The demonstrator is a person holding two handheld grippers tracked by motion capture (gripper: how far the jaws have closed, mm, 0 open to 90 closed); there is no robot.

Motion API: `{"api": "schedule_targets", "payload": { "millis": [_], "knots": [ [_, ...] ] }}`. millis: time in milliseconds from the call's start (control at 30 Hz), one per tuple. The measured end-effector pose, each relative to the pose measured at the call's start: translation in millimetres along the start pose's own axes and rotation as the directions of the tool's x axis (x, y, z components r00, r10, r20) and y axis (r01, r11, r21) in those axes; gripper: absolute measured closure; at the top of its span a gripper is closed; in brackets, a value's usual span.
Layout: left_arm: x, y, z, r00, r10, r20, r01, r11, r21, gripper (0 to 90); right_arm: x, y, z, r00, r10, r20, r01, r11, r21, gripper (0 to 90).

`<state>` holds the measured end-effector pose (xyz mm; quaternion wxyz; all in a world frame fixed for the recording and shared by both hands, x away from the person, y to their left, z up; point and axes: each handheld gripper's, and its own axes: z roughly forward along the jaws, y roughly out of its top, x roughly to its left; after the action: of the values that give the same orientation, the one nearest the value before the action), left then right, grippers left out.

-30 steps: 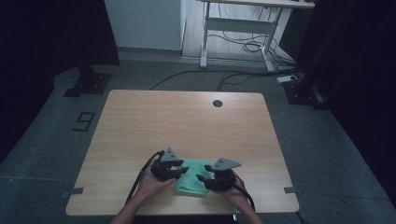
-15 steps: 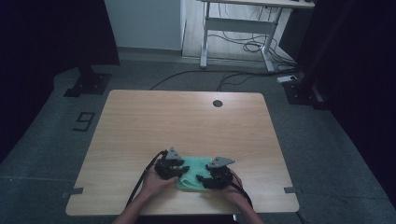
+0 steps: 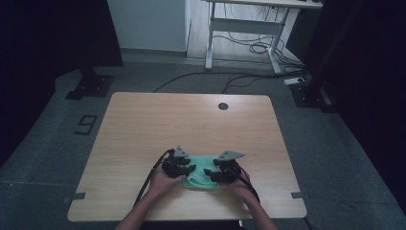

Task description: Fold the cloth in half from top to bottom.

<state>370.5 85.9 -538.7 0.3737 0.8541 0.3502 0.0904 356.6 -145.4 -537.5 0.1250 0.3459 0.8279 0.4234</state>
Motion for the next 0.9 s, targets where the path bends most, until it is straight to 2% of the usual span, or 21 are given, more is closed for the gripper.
{"api": "schedule_targets", "payload": {
  "millis": [167, 267, 333, 433, 567, 633, 733, 833, 900],
  "knots": [
    [-0.4, -0.5, -0.1, 1.0000, -0.001, -0.004, 0.001, 1.0000, -0.002, 60.8, -4.3, 13.6, 12.3, 0.9990, 0.031, 0.033, -0.030, 0.999, -0.026, 46.8],
    [-0.5, -1.2, -0.2, 1.0000, -0.007, -0.002, 0.007, 1.0000, -0.005, 60.8, -5.5, 16.5, 22.4, 0.9975, 0.034, 0.063, -0.033, 0.999, -0.010, 55.6],
    [0.0, -2.2, -0.7, 1.0000, -0.005, 0.002, 0.005, 1.0000, -0.007, 60.8, -8.4, 14.9, 26.3, 0.9972, 0.040, 0.063, -0.041, 0.999, 0.008, 59.3],
    [0.2, -3.5, -2.0, 1.0000, -0.007, 0.005, 0.007, 0.9999, -0.010, 60.6, -13.3, 10.9, 25.8, 0.9967, 0.059, 0.055, -0.060, 0.998, 0.005, 60.8],
    [-1.5, -3.3, -8.0, 1.0000, 0.000, -0.009, 0.000, 0.9998, -0.018, 59.1, -15.9, 8.8, 18.4, 0.9944, 0.065, 0.083, -0.065, 0.998, -0.003, 55.1],
    [-4.0, -5.1, -17.8, 1.0000, -0.001, 0.005, 0.001, 0.9988, -0.048, 58.0, -14.1, 8.2, 11.7, 0.9947, 0.060, 0.083, -0.059, 0.998, -0.019, 53.5],
    [-11.6, -11.6, -32.7, 0.9995, 0.021, 0.024, -0.019, 0.9973, -0.071, 57.1, -4.9, 5.0, -8.0, 0.9975, 0.041, 0.059, -0.037, 0.997, -0.061, 51.2],
    [-23.1, -19.6, -44.3, 0.9975, 0.051, 0.048, -0.047, 0.9951, -0.087, 56.9, 5.1, -1.3, -21.4, 0.9993, 0.014, 0.033, -0.012, 0.998, -0.068, 50.6],
    [-31.9, -25.4, -47.1, 0.9944, 0.069, 0.080, -0.063, 0.9947, -0.081, 56.9, 13.2, -8.5, -27.5, 1.0000, 0.001, 0.006, -0.001, 0.998, -0.057, 50.0]
  ]
}}
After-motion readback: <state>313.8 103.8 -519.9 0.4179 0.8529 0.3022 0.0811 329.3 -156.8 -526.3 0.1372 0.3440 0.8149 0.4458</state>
